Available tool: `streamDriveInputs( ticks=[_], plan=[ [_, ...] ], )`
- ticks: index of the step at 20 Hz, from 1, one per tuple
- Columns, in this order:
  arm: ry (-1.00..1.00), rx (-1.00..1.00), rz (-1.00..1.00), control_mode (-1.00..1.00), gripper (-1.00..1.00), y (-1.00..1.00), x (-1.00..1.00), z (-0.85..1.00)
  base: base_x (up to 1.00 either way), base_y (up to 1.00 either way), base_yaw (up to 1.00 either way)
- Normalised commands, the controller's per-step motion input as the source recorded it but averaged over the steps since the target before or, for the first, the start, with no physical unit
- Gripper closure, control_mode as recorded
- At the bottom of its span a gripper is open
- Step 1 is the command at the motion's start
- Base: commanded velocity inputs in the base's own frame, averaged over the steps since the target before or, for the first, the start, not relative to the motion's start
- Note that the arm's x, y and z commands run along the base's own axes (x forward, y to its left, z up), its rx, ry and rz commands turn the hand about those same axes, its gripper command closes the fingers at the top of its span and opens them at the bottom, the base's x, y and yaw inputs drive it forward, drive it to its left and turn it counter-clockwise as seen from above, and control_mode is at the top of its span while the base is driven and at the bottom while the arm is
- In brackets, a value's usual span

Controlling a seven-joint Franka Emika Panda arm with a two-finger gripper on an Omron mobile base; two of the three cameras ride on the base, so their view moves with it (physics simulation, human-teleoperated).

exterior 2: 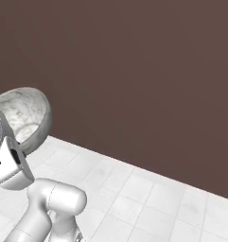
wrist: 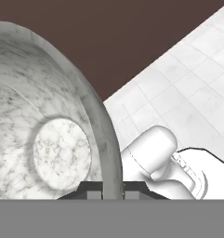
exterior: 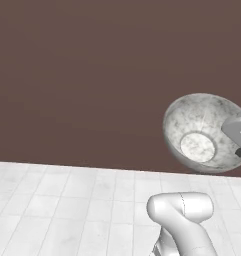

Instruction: Move the bowls from the cabinet to the plates on the dining table.

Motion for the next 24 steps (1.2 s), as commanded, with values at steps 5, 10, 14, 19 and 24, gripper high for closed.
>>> streamDriveInputs(
  ticks=[5,10,14,19,24],
  plan=[
    [0.0,0.0,0.0,1.0,1.0,0.0,0.0,0.0,0.0,0.0,0.46],
    [0.0,0.0,0.0,1.0,1.0,0.0,0.0,0.0,0.0,0.0,0.46],
    [0.0,0.0,0.0,1.0,1.0,0.0,0.0,0.0,0.0,0.0,0.46],
    [0.0,0.0,0.0,1.0,1.0,0.0,0.0,0.0,0.0,0.0,0.46],
    [0.0,0.0,0.0,1.0,1.0,0.0,0.0,0.0,0.0,0.0,0.46]
  ],
)
